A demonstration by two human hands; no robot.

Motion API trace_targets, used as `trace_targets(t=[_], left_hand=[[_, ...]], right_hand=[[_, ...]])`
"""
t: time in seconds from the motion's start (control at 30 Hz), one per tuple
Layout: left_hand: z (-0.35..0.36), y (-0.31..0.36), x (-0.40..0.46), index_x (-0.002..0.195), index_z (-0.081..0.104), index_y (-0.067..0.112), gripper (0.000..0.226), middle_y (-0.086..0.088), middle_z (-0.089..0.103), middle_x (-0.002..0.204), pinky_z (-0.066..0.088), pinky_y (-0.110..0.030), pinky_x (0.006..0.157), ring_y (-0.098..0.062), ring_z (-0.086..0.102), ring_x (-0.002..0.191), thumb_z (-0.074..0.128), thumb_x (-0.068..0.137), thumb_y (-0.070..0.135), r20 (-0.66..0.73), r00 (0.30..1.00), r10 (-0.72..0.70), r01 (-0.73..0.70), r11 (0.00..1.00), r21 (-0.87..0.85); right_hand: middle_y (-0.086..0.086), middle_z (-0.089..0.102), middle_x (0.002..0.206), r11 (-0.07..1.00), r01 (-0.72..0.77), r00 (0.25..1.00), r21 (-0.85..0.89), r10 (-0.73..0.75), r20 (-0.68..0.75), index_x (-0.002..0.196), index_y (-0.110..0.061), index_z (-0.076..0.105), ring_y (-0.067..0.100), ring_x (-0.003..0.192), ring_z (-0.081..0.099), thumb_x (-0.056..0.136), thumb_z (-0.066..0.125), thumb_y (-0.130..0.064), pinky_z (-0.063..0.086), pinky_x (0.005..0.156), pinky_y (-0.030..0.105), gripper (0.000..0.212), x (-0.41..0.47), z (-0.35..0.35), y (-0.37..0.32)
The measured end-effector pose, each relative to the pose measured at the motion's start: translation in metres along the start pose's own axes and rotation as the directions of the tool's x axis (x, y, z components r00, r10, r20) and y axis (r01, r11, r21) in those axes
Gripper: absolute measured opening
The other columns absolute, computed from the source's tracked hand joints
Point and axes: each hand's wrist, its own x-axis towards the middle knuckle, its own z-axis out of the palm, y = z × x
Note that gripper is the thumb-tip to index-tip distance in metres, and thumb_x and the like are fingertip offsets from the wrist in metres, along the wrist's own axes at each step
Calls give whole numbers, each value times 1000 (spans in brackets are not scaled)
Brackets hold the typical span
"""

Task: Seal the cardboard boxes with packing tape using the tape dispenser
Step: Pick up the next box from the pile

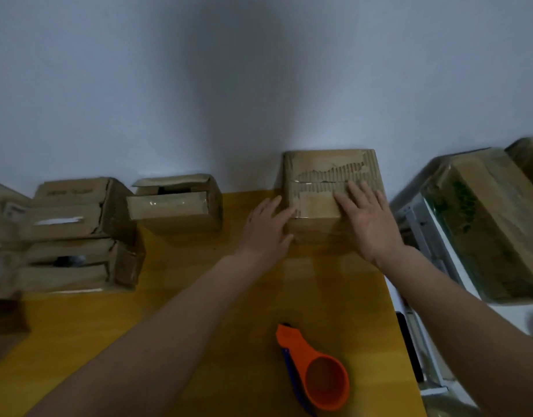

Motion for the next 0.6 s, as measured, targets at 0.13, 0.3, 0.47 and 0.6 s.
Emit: trace_targets(t=[0.13,0.3,0.47,0.6], left_hand=[[-22,-63,-41,150,28,24,61,-3,18,159,15,-35,118,-22,12,146,55,96,26,-110,962,-250,239,965,-110],[-64,-149,-76,151,24,19,69,-5,16,158,24,-42,117,-23,12,146,60,92,18,-333,740,-585,503,809,-304],[-87,-216,-76,153,11,13,73,-7,19,159,16,-35,116,-23,17,146,55,95,13,-134,729,-671,505,660,-557],[-94,-247,-69,153,-11,23,86,-1,14,160,25,-41,115,-24,22,144,55,97,18,199,758,-622,513,378,-771]], right_hand=[[10,24,156,971,194,977,138,-179,-118,145,-8,36,26,146,15,93,52,-14,9,119,35,55,5,-7,-71],[2,13,159,880,126,965,459,-216,150,151,-14,19,20,146,14,97,50,-30,17,117,33,64,36,7,-173],[7,25,155,566,-232,952,791,-36,305,151,-12,11,24,141,27,94,58,-22,26,111,32,75,68,20,-240],[10,36,149,334,-391,919,858,93,383,150,-9,17,24,135,36,92,60,-10,32,112,38,72,86,29,-272]])
